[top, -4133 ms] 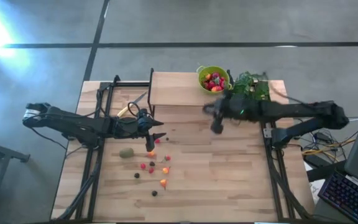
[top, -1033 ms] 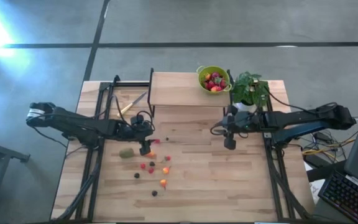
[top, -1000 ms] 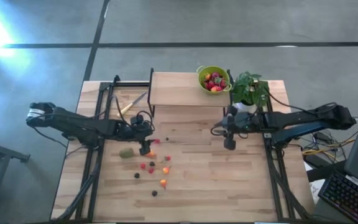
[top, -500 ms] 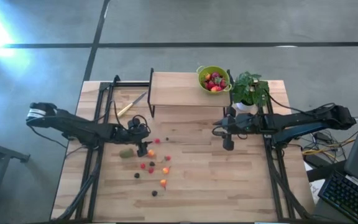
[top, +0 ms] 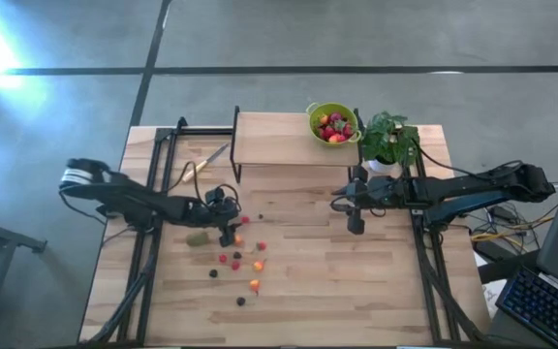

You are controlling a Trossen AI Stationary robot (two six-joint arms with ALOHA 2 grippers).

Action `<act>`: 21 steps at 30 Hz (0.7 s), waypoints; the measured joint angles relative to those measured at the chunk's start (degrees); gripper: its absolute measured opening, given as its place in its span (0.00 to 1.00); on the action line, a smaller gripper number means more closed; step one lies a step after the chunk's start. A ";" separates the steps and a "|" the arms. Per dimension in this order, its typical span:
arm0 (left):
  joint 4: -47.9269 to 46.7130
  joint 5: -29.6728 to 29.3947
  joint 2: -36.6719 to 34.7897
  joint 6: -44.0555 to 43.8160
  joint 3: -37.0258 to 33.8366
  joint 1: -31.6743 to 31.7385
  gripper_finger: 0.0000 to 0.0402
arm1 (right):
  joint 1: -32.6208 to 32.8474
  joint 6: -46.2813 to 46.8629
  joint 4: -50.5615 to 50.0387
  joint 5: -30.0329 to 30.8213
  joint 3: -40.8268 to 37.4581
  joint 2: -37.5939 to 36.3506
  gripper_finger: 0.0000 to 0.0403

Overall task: Build produce basket
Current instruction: Put the raspberry into the green basket

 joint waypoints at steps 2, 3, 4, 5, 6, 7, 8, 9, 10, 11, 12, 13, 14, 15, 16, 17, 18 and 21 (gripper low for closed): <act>0.92 1.09 1.23 0.98 0.93 0.07 0.59 | 0.00 -0.11 0.00 0.00 0.00 0.00 0.34; 1.17 1.49 1.61 1.59 1.42 0.07 0.59 | 0.00 -0.19 0.00 0.00 0.00 0.00 0.33; 1.19 1.78 1.96 2.03 1.84 0.07 0.59 | 0.00 -0.20 0.00 0.00 0.00 0.00 0.33; 1.16 1.95 2.23 2.32 2.13 0.07 0.59 | 0.00 -0.09 -0.02 0.00 0.00 0.00 0.32; 1.07 2.08 2.42 2.62 2.39 0.07 0.59 | 0.00 -0.02 -0.02 0.00 0.00 0.00 0.32; 1.05 2.15 2.60 2.90 2.58 0.06 0.59 | 0.00 0.05 -0.06 -0.02 0.00 0.00 0.31; 1.00 2.26 2.76 3.12 2.75 0.04 0.59 | 0.00 0.09 -0.11 -0.02 -0.02 0.00 0.31; 0.96 2.40 2.92 3.15 2.92 0.04 0.59 | 0.00 0.09 -0.11 -0.02 -0.05 0.00 0.30; 0.97 2.47 2.97 3.15 3.01 0.04 0.59 | 0.00 0.07 -0.15 -0.02 -0.09 0.00 0.30; 0.94 2.51 2.99 3.15 3.06 0.02 0.58 | 0.00 0.08 -0.15 -0.02 -0.09 0.00 0.30; 0.92 2.63 2.99 3.15 3.09 0.02 0.57 | 0.00 0.07 -0.13 -0.02 -0.09 0.00 0.29; 0.92 2.78 2.99 3.17 3.11 0.02 0.56 | 0.00 0.08 -0.13 -0.02 -0.09 0.00 0.29; 0.92 2.89 2.99 3.17 3.11 0.00 0.54 | 0.00 0.09 -0.13 -0.02 -0.09 0.00 0.29; 0.92 2.97 3.00 3.17 3.10 0.00 0.52 | 0.00 0.09 -0.15 -0.02 -0.09 0.00 0.29; 0.87 3.05 3.01 3.19 3.09 -0.02 0.50 | 0.00 0.09 -0.13 -0.02 -0.09 0.00 0.28; 0.82 3.19 3.01 3.20 3.09 -0.02 0.48 | 0.00 0.09 -0.13 -0.02 -0.09 0.00 0.28; 0.81 3.28 3.02 3.20 3.09 -0.02 0.46 | 0.00 0.09 -0.13 -0.02 -0.09 0.00 0.28; 0.81 3.31 3.03 3.23 3.09 -0.04 0.38 | 0.00 0.10 -0.13 -0.04 -0.12 0.00 0.27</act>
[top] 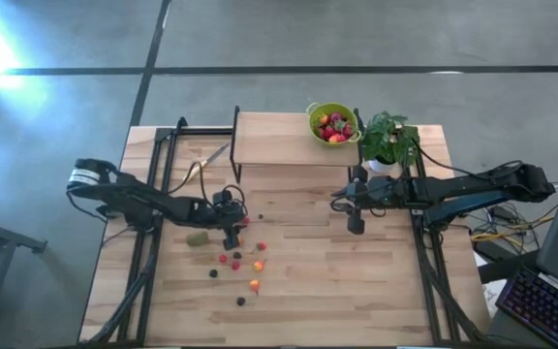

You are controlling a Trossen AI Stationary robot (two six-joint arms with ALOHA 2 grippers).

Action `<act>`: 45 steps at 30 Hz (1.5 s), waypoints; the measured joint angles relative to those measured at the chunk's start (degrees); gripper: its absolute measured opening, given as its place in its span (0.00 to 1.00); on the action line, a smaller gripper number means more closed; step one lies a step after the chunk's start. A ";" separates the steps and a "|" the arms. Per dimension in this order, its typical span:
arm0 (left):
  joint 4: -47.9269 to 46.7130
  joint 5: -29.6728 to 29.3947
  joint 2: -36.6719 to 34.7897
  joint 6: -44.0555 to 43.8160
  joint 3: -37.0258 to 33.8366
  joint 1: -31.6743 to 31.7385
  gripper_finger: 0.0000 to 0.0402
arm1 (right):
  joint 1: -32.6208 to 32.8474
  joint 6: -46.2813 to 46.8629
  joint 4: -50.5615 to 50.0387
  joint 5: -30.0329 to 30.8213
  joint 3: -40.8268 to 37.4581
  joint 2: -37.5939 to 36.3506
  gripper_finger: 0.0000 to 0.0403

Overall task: Build produce basket
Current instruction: Put the raspberry into the green basket

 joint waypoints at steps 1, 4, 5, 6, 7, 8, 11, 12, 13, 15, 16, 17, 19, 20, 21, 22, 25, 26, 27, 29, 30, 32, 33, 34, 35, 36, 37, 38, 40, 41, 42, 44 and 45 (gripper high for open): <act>0.00 0.06 0.00 0.01 0.00 0.00 0.36 | 0.00 0.01 0.00 0.01 -0.01 0.00 0.26; 0.02 0.12 0.00 0.01 0.00 -0.04 0.29 | 0.00 0.01 0.00 0.00 -0.03 0.00 0.25; 0.02 0.11 0.00 0.01 0.00 -0.04 0.27 | 0.00 0.03 0.02 0.00 -0.03 0.00 0.25; 0.02 0.10 0.00 0.01 0.00 -0.04 0.25 | 0.00 0.03 0.00 0.00 -0.05 0.00 0.24; 0.00 0.06 0.00 0.01 0.00 -0.04 0.24 | 0.00 0.03 0.00 0.00 -0.05 0.00 0.24; 0.00 0.04 0.00 -0.04 0.00 -0.04 0.23 | 0.00 0.03 0.02 0.00 -0.07 0.00 0.23; -0.02 -0.07 0.00 -0.08 0.00 -0.04 0.24 | 0.00 0.04 0.01 -0.02 -0.07 0.00 0.22; -0.02 -0.07 0.00 -0.10 0.00 -0.04 0.24 | 0.00 0.07 0.02 -0.02 -0.07 0.00 0.22; -0.02 -0.11 0.00 -0.10 0.04 -0.04 0.25 | 0.00 0.11 0.02 -0.02 -0.07 0.00 0.22; -0.10 -0.19 0.01 -0.12 0.15 -0.04 0.26 | 0.00 0.10 0.02 -0.04 -0.07 0.00 0.21; -0.11 -0.21 0.02 -0.12 0.27 -0.04 0.26 | 0.00 0.12 0.02 -0.04 -0.07 0.00 0.21; -0.22 -0.22 0.03 -0.13 0.45 -0.02 0.26 | 0.00 0.23 0.02 -0.04 -0.07 0.00 0.21; -0.66 -0.11 0.04 -0.12 0.91 0.00 0.26 | 0.00 0.29 0.02 -0.16 -0.07 0.00 0.21; -0.94 0.06 0.04 -0.12 1.25 0.02 0.25 | 0.00 0.29 0.02 -0.38 -0.10 0.00 0.21; -1.20 0.17 0.04 -0.12 1.67 0.02 0.25 | 0.00 0.29 0.02 -0.52 -0.10 0.02 0.22; -1.18 0.24 0.13 -0.12 2.13 0.04 0.25 | 0.02 0.34 0.05 -0.55 -0.10 0.02 0.23; -0.76 0.37 0.15 -0.10 4.06 0.04 0.25 | 0.00 0.61 0.13 -0.68 -0.10 0.02 0.25; -0.53 0.45 0.15 0.05 4.79 0.05 0.25 | 0.01 0.70 0.15 -0.69 -0.10 0.04 0.26; -0.51 0.57 0.15 0.32 5.51 0.04 0.25 | 0.02 0.76 0.15 -0.73 -0.10 0.04 0.27; -0.55 0.61 0.15 0.97 6.99 0.04 0.25 | 0.02 1.07 0.17 -0.81 -0.10 0.07 0.29; -0.48 0.63 0.15 1.46 7.87 0.04 0.25 | 0.02 1.20 0.20 -0.93 -0.10 0.07 0.30; -0.41 0.67 0.13 2.35 9.76 0.04 0.25 | 0.08 1.60 0.49 -1.12 -0.12 0.07 0.31; -0.22 0.71 0.13 2.98 10.82 0.04 0.25 | 0.21 1.71 0.67 -1.14 -0.12 0.07 0.32; 0.06 0.72 0.13 3.54 11.83 0.04 0.25 | 0.39 1.78 1.18 -1.16 -0.18 0.07 0.33; 0.57 0.73 0.14 4.19 12.79 0.04 0.25 | 0.65 1.75 2.01 -1.22 -0.28 0.07 0.34; 1.35 0.72 0.30 4.81 13.69 0.04 0.25 | 0.97 1.75 2.77 -1.28 -0.36 0.07 0.34; 2.60 0.74 0.56 5.62 14.57 0.04 0.25 | 1.29 1.74 3.32 -1.32 -0.40 0.07 0.35; 4.39 0.79 0.95 6.57 15.35 0.04 0.25 | 1.61 1.78 3.79 -1.35 -0.40 0.07 0.36; 8.10 0.92 2.14 8.98 16.74 0.04 0.25 | 2.21 2.14 4.62 -1.78 -0.42 0.07 0.37; 10.03 1.10 2.90 10.61 17.41 0.04 0.25 | 2.39 2.51 5.08 -2.44 -0.42 0.07 0.37; 11.39 1.10 3.68 12.28 18.06 0.04 0.26 | 2.66 2.99 5.56 -3.41 -0.44 0.07 0.37; 14.51 1.09 5.70 15.54 19.77 0.04 0.26 | 3.21 3.31 6.57 -4.77 -0.44 0.07 0.38; 15.84 1.09 6.73 17.07 20.70 0.04 0.26 | 3.57 3.32 7.03 -5.02 -0.44 0.07 0.39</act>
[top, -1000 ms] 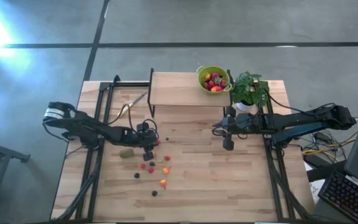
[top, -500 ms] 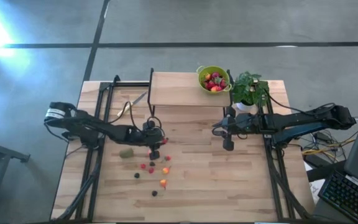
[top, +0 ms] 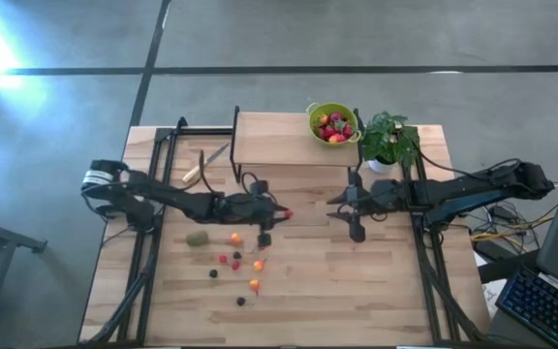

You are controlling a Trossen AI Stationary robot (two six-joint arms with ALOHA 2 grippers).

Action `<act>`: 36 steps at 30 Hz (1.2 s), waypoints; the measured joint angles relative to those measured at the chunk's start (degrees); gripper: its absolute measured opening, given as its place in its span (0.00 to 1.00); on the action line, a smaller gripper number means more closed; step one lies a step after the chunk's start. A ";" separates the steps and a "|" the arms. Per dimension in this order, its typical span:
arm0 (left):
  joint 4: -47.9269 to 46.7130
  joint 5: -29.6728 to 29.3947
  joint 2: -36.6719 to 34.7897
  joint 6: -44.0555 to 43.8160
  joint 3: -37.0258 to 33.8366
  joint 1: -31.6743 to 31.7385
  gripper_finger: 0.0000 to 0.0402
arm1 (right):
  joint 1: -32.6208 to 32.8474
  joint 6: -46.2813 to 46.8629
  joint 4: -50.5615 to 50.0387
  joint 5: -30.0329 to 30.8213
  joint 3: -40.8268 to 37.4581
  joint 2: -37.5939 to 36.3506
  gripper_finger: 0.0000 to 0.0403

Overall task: Build produce basket
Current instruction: Put the raspberry into the green basket

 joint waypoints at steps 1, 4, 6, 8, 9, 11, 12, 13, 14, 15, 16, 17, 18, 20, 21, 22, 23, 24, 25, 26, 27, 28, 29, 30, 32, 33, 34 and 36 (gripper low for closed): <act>1.27 -0.02 1.12 1.49 0.99 0.00 0.26 | 0.38 -0.01 0.66 -0.10 -0.04 -0.01 0.39; 4.57 0.57 5.15 5.39 4.73 -0.02 0.26 | 1.13 -0.07 2.65 -0.17 -0.07 0.00 0.40; 4.83 0.99 8.12 7.85 7.83 -0.02 0.26 | 1.32 0.00 3.43 -0.15 -0.07 0.00 0.41; 4.75 1.01 10.86 10.47 10.72 -0.02 0.26 | 1.32 0.51 3.36 -0.14 -0.07 0.00 0.42; 4.68 1.01 12.16 11.92 12.18 -0.02 0.26 | 1.32 0.86 3.31 -0.14 -0.07 0.00 0.43; 4.67 0.39 14.19 15.15 14.70 -0.17 0.26 | 1.32 2.01 3.18 -0.12 -0.07 0.00 0.44; 4.23 -0.73 14.91 16.86 15.81 -0.28 0.26 | 1.32 2.92 3.10 -0.12 -0.07 0.00 0.45; 4.17 -2.20 15.56 18.63 16.94 -0.45 0.26 | 1.32 3.58 2.72 -0.12 -0.07 -0.02 0.46; 3.95 -3.76 15.82 20.54 17.84 -0.67 0.26 | 1.32 4.08 2.21 -0.12 -0.07 -0.02 0.46; 3.26 -5.44 15.86 22.48 18.41 -0.94 0.26 | 1.32 4.57 1.83 -0.14 -0.09 -0.02 0.47; 3.16 -7.06 15.95 24.51 18.97 -1.24 0.26 | 1.30 4.81 1.44 -0.12 -0.09 -0.02 0.48; 3.53 -8.55 16.05 26.52 19.48 -1.59 0.26 | 1.30 5.12 1.16 -0.12 -0.09 -0.02 0.48; 3.54 -10.18 15.99 28.55 19.74 -1.99 0.26 | 1.30 5.21 1.08 -0.12 -0.09 -0.02 0.49; 3.63 -13.60 15.94 32.35 20.31 -2.67 0.26 | 1.30 5.28 1.13 -0.12 -0.09 -0.02 0.50; 4.12 -15.15 15.94 33.88 20.43 -3.01 0.26 | 1.30 5.33 1.20 -0.12 -0.09 -0.02 0.50; 4.33 -16.47 15.91 35.15 20.58 -3.27 0.26 | 1.28 5.35 1.40 -0.09 -0.09 -0.02 0.50; 4.59 -17.18 15.91 36.03 20.86 -3.51 0.26 | 1.27 5.35 1.62 0.03 -0.09 -0.02 0.50; 4.67 -17.51 15.91 36.73 21.13 -3.80 0.26 | 1.28 5.36 1.75 0.06 -0.09 -0.02 0.50; 4.69 -17.60 15.91 37.31 21.21 -4.05 0.26 | 1.28 5.37 1.91 0.13 -0.09 -0.02 0.49; 4.74 -17.69 15.91 38.04 21.36 -4.27 0.26 | 1.28 5.39 1.98 0.49 -0.09 -0.02 0.49; 5.03 -17.67 15.97 38.74 21.55 -4.50 0.26 | 1.28 5.59 1.96 1.31 -0.09 -0.02 0.48; 5.07 -17.64 16.00 39.35 21.72 -4.73 0.26 | 1.28 5.88 1.97 1.91 -0.09 -0.02 0.48; 5.06 -17.66 16.00 39.93 21.87 -4.84 0.26 | 1.27 6.00 2.01 2.57 -0.09 -0.02 0.48; 5.09 -17.78 16.00 40.34 22.08 -4.92 0.26 | 1.26 6.04 2.04 2.92 -0.09 -0.02 0.47; 5.51 -17.66 16.09 40.38 22.29 -4.88 0.26 | 1.28 6.25 2.35 2.98 -0.09 -0.02 0.47; 5.57 -17.75 16.15 40.38 22.37 -4.72 0.26 | 1.28 6.53 2.55 2.99 -0.09 -0.02 0.47; 5.58 -17.79 16.15 40.38 22.38 -4.55 0.26 | 1.28 6.84 2.64 3.03 -0.09 -0.02 0.47; 6.42 -17.79 16.20 40.39 22.37 -4.28 0.26 | 1.26 7.05 3.07 3.07 -0.09 -0.02 0.48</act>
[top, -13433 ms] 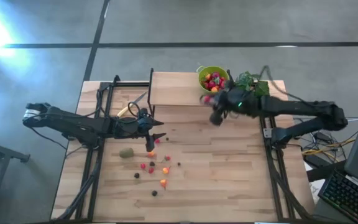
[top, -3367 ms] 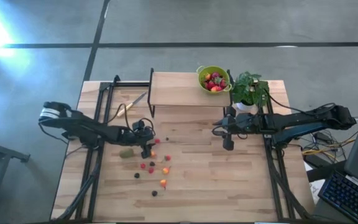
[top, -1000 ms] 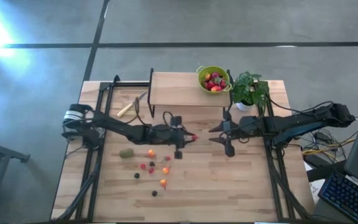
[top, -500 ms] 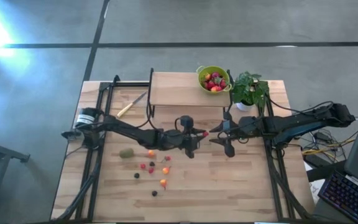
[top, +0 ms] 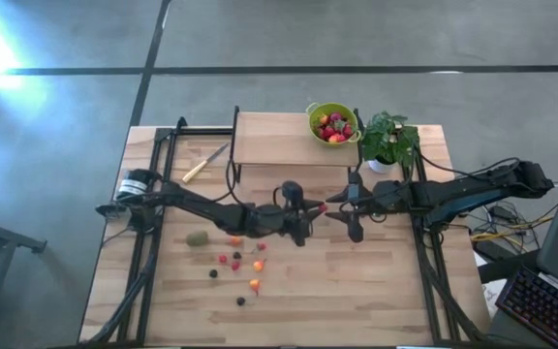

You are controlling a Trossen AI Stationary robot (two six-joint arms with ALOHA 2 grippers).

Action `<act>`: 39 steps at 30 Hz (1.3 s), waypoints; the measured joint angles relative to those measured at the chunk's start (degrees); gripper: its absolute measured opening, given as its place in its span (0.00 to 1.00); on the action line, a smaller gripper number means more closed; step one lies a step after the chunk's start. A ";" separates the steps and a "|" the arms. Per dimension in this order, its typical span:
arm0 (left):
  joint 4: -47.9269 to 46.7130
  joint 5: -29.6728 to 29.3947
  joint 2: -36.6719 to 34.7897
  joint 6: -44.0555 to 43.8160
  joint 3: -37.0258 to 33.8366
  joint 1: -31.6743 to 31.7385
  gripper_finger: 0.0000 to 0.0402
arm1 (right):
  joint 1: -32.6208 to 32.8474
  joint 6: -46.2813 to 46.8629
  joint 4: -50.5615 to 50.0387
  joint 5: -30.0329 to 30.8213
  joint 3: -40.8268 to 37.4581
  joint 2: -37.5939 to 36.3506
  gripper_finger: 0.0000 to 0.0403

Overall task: Build produce basket
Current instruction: Put the raspberry into the green basket

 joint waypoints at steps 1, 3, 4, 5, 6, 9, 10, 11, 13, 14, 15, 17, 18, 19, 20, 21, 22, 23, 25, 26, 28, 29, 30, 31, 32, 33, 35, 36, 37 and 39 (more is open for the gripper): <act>0.36 0.01 0.00 0.04 -0.01 0.07 0.26 | 0.00 0.00 0.34 -0.02 0.00 0.00 0.49; 0.56 0.00 0.00 0.39 0.01 0.22 0.26 | 0.01 0.00 1.15 -0.02 0.01 0.00 0.50; 0.52 0.00 0.00 0.65 0.01 0.26 0.26 | 0.01 -0.03 1.52 -0.03 0.01 0.00 0.51; 0.56 0.00 0.02 1.02 0.01 0.24 0.26 | 0.00 -0.05 2.01 -0.02 0.02 0.00 0.51; 0.67 0.02 0.04 1.27 0.01 0.24 0.26 | 0.00 -0.08 2.55 -0.02 0.02 0.00 0.52; 1.19 0.00 0.04 1.40 -0.01 0.28 0.26 | 0.00 -0.17 3.64 -0.02 0.02 -0.02 0.52; 1.22 0.02 0.04 1.52 0.00 0.28 0.26 | 0.00 -0.17 3.81 -0.02 0.02 -0.02 0.52; 1.17 0.01 0.04 1.78 0.07 0.28 0.26 | 0.00 -0.20 4.00 -0.02 0.02 -0.02 0.52; 1.13 0.02 0.04 2.41 0.52 0.28 0.26 | 0.00 -0.21 4.72 -0.02 0.02 0.04 0.51; 1.27 0.02 0.04 2.55 0.76 0.29 0.26 | 0.00 -0.28 5.14 -0.02 0.02 0.07 0.50; 1.48 0.00 0.04 2.55 0.95 0.35 0.26 | 0.00 -0.59 5.60 -0.02 0.02 0.07 0.49; 1.42 0.02 0.04 2.57 1.24 0.41 0.26 | 0.00 -0.87 6.26 -0.01 0.02 0.07 0.46; 1.27 0.02 0.04 2.61 1.27 0.43 0.26 | 0.00 -0.87 6.54 0.00 0.02 0.07 0.45; 1.15 0.04 0.04 2.73 1.36 0.47 0.26 | 0.00 -0.91 6.55 0.02 0.02 0.07 0.44; 1.17 0.08 0.04 2.82 1.41 0.49 0.26 | -0.01 -1.07 6.61 0.07 0.02 0.07 0.42; 1.20 0.11 0.04 2.85 1.41 0.50 0.26 | -0.04 -1.14 6.69 0.14 0.02 0.07 0.41; 1.26 0.11 0.04 2.86 1.41 0.50 0.26 | -0.04 -1.16 6.74 0.24 0.02 0.07 0.39; 1.24 0.09 0.04 2.85 1.41 0.50 0.26 | -0.04 -1.21 6.72 0.50 0.02 0.07 0.38; 1.24 0.04 0.04 2.96 1.41 0.52 0.26 | -0.02 -1.33 6.69 1.43 0.02 0.07 0.34; 1.24 0.03 0.04 3.14 1.41 0.55 0.26 | -0.02 -1.34 6.69 1.66 0.02 0.07 0.33; 1.22 -0.16 0.04 3.42 1.41 0.55 0.26 | -0.04 -1.78 6.67 1.83 0.02 0.07 0.30; 1.20 -0.25 0.04 3.52 1.41 0.55 0.26 | -0.04 -1.92 6.63 1.94 0.02 0.07 0.28; 1.17 -0.27 0.04 3.54 1.41 0.55 0.26 | -0.04 -1.92 6.59 1.98 0.02 0.07 0.27; 1.20 -0.34 0.04 3.55 1.41 0.55 0.26 | -0.04 -1.92 6.58 1.99 0.02 0.07 0.26; 1.20 -0.38 0.04 3.55 1.41 0.55 0.26 | -0.04 -1.93 6.58 2.02 0.02 0.07 0.25; 1.20 -0.39 0.04 3.54 1.41 0.55 0.26 | -0.04 -1.95 6.58 2.04 0.02 0.07 0.25; 1.17 -0.42 0.04 3.51 1.41 0.55 0.26 | -0.04 -1.95 6.55 2.08 0.02 0.07 0.25; 1.19 -0.40 0.04 3.49 1.41 0.55 0.26 | -0.04 -1.97 6.56 2.08 0.02 0.07 0.25; 1.20 -0.38 0.04 3.43 1.41 0.55 0.26 | -0.04 -1.99 6.57 2.08 0.02 0.07 0.26; 1.19 -0.30 0.04 3.30 1.41 0.55 0.26 | -0.02 -2.04 6.56 2.08 0.02 0.07 0.27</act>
